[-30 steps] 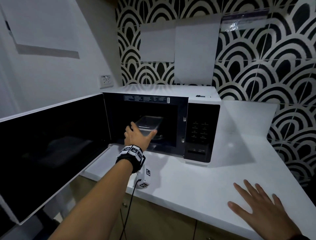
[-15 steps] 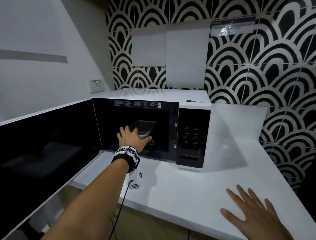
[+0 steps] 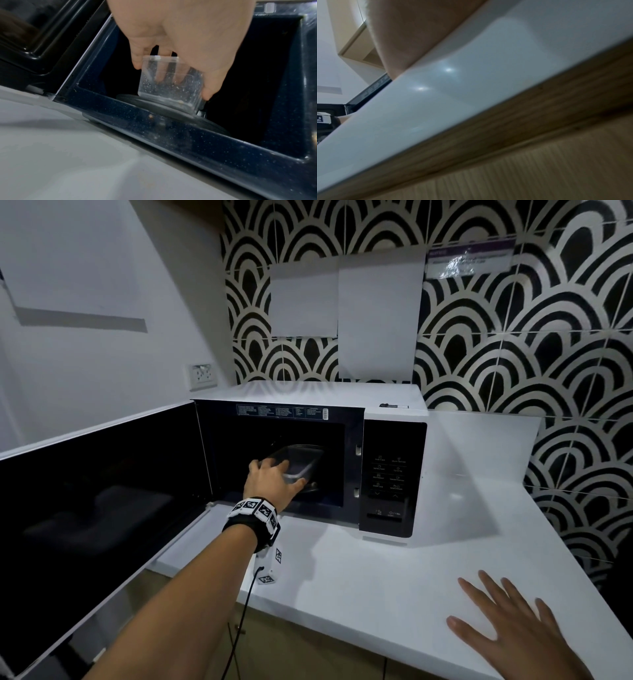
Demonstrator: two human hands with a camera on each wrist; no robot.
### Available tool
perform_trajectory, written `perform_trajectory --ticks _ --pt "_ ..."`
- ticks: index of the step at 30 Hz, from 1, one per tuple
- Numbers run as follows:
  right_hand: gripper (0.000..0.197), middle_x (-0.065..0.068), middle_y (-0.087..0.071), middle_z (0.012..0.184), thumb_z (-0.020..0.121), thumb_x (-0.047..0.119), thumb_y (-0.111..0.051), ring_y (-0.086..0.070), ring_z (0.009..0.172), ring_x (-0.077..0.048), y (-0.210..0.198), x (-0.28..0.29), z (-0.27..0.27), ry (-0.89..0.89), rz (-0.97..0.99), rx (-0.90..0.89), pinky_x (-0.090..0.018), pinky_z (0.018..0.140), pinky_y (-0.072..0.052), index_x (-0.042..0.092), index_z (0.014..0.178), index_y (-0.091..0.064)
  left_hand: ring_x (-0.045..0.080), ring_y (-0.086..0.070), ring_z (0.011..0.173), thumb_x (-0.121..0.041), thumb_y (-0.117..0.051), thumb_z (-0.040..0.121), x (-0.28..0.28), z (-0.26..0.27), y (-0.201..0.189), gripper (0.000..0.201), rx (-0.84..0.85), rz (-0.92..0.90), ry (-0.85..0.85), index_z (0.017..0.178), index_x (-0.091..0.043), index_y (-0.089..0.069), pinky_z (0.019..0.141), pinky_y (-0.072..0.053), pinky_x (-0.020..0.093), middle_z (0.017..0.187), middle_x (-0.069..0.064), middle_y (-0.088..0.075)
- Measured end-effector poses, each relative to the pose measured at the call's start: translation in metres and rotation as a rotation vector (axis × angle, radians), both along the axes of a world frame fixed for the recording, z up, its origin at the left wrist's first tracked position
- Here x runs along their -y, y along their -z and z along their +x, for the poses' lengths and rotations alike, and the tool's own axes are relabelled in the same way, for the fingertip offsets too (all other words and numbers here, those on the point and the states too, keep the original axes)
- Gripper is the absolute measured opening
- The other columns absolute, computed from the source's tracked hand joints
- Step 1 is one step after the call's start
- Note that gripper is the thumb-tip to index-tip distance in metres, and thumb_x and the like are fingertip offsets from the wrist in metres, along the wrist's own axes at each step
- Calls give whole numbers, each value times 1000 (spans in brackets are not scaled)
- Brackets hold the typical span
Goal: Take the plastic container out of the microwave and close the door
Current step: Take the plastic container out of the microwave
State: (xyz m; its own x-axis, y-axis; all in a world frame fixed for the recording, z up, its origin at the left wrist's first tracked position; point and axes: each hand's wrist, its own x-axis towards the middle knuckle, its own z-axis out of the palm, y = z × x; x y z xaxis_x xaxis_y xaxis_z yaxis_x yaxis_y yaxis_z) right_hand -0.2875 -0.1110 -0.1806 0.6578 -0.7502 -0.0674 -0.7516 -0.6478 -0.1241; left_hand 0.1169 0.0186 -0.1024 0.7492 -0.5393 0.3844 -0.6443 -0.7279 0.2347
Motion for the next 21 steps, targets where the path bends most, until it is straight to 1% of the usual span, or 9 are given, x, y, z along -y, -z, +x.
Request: perform_trajectory --ticks 5,9,14,16,18,21 --pt "106 19 13 162 51 94 8 10 150 -10 2 0 -1 -4 14 10 -46 121 2 55 149 0 37 -23 143 -68 -53 89 -19 -17 -4 71 3 -62 28 147 -26 -51 115 -29 43 152 7 -46" --pt "98 17 11 163 61 94 -1 10 150 -10 2 -1 -6 -26 50 47 -47 121 4 53 151 -3 38 -24 143 -67 -52 91 -38 -39 -5 70 58 -82 41 146 -26 -51 117 -27 44 152 10 -46" --pt "96 15 9 163 66 93 -7 9 150 -13 3 0 -10 -30 88 53 -48 120 5 50 152 -5 38 -22 144 -68 -48 91 -65 -76 2 70 86 -95 66 147 -27 -50 120 -23 46 152 10 -46" --pt "90 13 7 164 73 89 -12 7 151 -13 4 2 -10 -29 86 63 -47 121 4 48 152 -7 39 -22 144 -66 -49 92 -75 -94 3 69 108 -101 77 147 -25 -50 120 -21 46 152 12 -46" --pt "83 10 4 165 80 84 -19 5 151 -15 4 2 -12 -25 80 84 -47 121 3 46 153 -10 38 -20 145 -65 -51 92 -84 -112 4 69 101 -118 85 147 -25 -50 120 -22 46 153 11 -44" --pt "80 8 1 165 83 82 -23 1 151 -18 4 4 -21 -7 69 105 -47 121 2 45 153 -13 38 -19 146 -64 -52 92 -94 -139 9 67 84 -140 93 147 -25 -50 118 -26 49 154 10 -43"
